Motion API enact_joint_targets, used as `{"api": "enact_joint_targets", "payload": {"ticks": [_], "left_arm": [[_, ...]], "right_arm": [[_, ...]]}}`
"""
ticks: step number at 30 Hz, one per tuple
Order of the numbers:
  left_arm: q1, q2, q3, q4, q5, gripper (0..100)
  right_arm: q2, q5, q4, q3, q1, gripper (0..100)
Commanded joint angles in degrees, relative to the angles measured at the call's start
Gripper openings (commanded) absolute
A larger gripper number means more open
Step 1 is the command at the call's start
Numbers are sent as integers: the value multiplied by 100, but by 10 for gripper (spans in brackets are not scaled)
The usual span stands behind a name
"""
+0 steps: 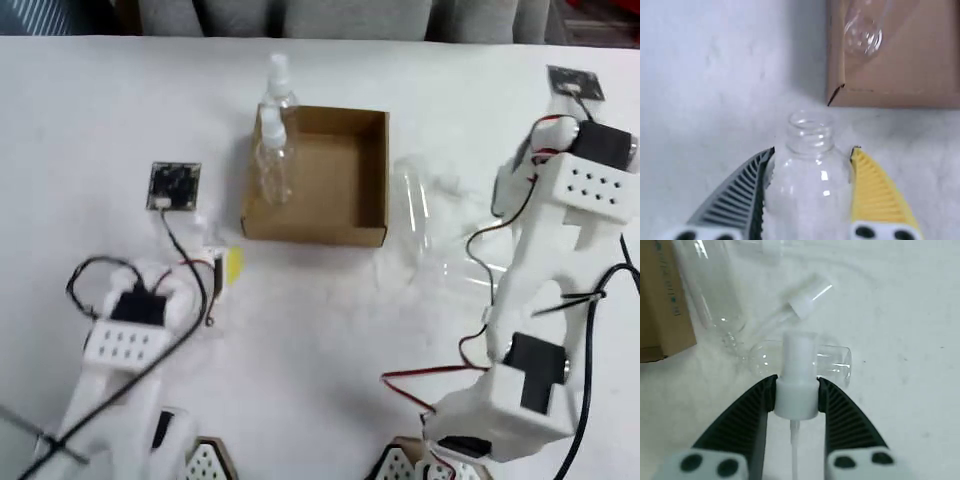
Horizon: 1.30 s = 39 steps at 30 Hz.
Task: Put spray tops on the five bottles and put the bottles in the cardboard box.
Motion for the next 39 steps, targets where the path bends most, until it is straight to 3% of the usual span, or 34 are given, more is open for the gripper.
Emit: {"api": "enact_joint_targets", "payload": {"ticks": [1,8,14,25,30,39], "left_arm": [[-48,-1393,431,-527,-18,20],[-48,-2976,1125,-800,-9,20],[-31,-4066,1591,-809,-9,20],[22,-5490,2268,-809,0,20],[268,-5710,2453,-800,0,20],[514,-5710,2576,-765,-18,20]], "right_arm": [[-514,44,48,-44,-497,16],[-1086,0,127,264,-1341,16],[-2062,-633,84,1037,-2193,16],[-3327,-642,-1068,2004,-3530,16],[-4084,-642,-2079,3015,-4040,16],[-4725,-633,-4857,4475,-4541,18]]}}
